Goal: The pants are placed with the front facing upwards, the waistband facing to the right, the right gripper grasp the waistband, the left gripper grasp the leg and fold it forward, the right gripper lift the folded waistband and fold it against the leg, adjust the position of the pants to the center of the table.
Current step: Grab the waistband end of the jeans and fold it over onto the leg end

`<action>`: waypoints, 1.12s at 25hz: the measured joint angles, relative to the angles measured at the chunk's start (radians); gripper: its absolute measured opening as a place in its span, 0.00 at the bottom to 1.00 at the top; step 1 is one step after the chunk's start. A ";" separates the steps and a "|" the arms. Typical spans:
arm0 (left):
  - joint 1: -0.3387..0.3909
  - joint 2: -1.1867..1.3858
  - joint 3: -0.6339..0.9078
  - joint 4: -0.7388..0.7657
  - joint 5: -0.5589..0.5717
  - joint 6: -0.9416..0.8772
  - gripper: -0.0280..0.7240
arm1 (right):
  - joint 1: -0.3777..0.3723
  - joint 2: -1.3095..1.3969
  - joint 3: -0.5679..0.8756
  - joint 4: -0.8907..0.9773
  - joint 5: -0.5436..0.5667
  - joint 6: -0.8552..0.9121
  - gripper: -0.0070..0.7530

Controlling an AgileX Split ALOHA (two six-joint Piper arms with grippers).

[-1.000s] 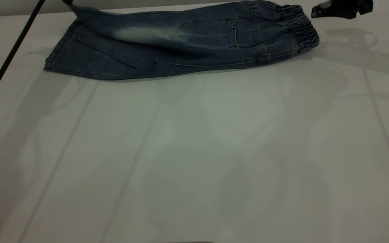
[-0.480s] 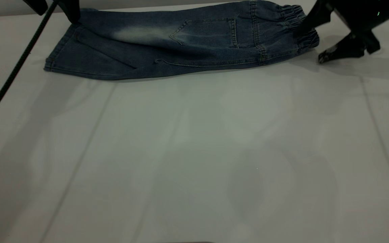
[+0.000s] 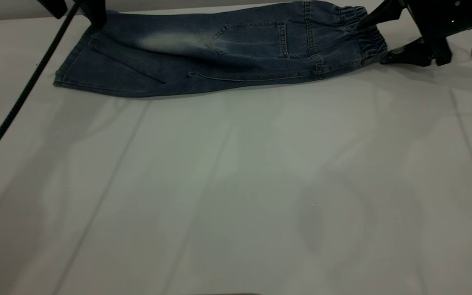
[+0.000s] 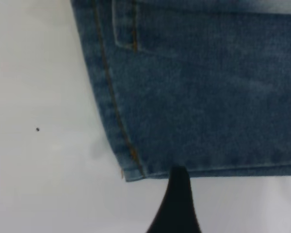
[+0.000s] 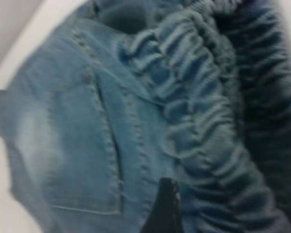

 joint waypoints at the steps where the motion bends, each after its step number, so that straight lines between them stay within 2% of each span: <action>1: -0.005 0.000 0.000 0.000 -0.002 0.000 0.81 | 0.000 0.012 0.000 0.039 0.019 -0.019 0.77; 3: -0.015 0.000 -0.003 0.001 -0.005 0.000 0.81 | -0.001 0.034 0.000 0.091 0.059 -0.059 0.75; 5: -0.029 0.000 -0.003 0.001 -0.015 0.000 0.81 | 0.001 0.047 0.000 0.113 0.089 -0.097 0.66; 8: -0.058 0.000 -0.003 0.000 -0.042 0.000 0.81 | 0.009 0.055 0.000 0.109 0.103 -0.137 0.42; 11: -0.088 0.000 -0.003 -0.010 -0.073 0.000 0.81 | 0.014 0.058 -0.013 0.096 0.133 -0.155 0.14; 13: -0.108 0.003 -0.003 -0.024 -0.113 0.000 0.81 | 0.014 0.059 -0.021 0.076 0.148 -0.155 0.11; 22: -0.198 0.153 -0.004 -0.076 -0.369 0.000 0.81 | 0.015 -0.064 -0.037 -0.016 0.204 -0.112 0.11; 28: -0.200 0.234 -0.004 -0.076 -0.428 -0.003 0.81 | 0.016 -0.175 -0.037 -0.038 0.280 -0.078 0.11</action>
